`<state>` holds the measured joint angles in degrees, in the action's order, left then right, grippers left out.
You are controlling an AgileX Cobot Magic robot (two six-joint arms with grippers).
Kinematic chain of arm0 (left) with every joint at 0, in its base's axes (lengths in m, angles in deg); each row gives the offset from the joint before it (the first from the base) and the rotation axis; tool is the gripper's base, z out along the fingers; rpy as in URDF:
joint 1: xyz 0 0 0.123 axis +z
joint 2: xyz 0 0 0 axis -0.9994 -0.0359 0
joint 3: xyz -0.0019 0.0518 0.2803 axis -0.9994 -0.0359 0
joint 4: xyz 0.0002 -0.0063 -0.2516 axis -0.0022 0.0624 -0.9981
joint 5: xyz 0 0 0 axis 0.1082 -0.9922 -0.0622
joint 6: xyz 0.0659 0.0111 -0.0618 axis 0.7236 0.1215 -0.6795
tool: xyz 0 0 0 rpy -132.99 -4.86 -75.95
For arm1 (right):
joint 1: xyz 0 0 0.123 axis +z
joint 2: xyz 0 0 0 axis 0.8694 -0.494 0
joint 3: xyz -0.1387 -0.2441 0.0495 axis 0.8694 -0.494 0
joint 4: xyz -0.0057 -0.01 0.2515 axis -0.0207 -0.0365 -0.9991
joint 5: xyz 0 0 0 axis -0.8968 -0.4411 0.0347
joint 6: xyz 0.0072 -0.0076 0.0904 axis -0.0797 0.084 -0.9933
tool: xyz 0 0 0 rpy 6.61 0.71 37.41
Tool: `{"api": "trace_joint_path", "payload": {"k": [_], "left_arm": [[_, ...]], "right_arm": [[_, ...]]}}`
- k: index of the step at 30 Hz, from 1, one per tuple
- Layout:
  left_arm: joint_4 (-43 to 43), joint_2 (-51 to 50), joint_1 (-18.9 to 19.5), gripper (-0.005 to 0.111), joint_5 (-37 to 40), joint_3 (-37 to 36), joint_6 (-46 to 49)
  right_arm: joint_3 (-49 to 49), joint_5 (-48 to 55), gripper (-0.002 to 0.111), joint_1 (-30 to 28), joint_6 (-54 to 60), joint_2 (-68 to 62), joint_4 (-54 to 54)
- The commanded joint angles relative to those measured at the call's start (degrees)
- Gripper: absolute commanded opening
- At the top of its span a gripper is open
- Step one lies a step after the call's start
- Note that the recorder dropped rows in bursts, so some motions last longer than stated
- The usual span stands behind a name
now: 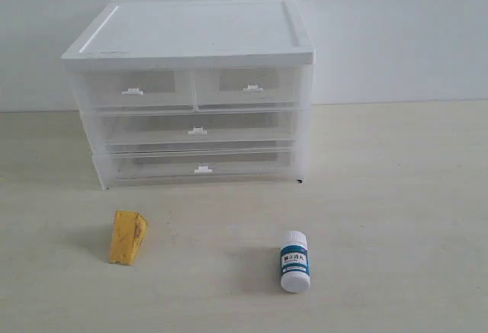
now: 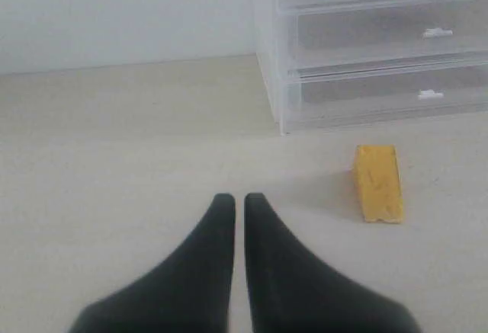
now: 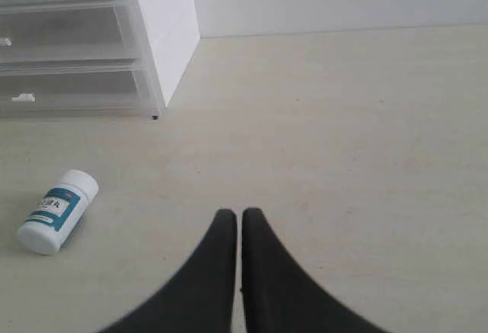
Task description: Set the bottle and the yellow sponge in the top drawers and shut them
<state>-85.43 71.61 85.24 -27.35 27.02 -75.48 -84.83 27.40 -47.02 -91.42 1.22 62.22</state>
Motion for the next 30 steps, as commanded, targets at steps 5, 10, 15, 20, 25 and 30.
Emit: {"api": "trace_joint_path", "payload": {"k": [5,10,15,20,25,30], "left_arm": [[-5.71,0.12,-0.32,0.004,0.00,-0.18,-6.54],[-15.24,0.12,-0.32,0.004,-1.23,-0.18,-15.17],[-23.24,0.12,-0.32,0.004,-1.33,-0.18,-20.40],[-30.87,0.12,-0.32,0.004,-1.07,-0.18,-20.40],[-31.65,0.12,-0.32,0.004,-1.32,-0.18,-20.50],[-46.21,0.12,-0.32,0.004,-2.27,-0.18,-21.08]], "right_arm": [[0.02,-0.53,0.000,-0.23,-0.17,0.31,0.02],[0.02,-0.53,0.000,-0.23,-0.17,0.31,0.02],[0.02,-0.53,0.000,-0.23,-0.17,0.31,0.02],[0.02,-0.53,0.000,-0.23,-0.17,0.31,0.02],[0.02,-0.53,0.000,-0.23,-0.17,0.31,0.02],[0.02,-0.53,0.000,-0.23,-0.17,0.31,0.02]]}}
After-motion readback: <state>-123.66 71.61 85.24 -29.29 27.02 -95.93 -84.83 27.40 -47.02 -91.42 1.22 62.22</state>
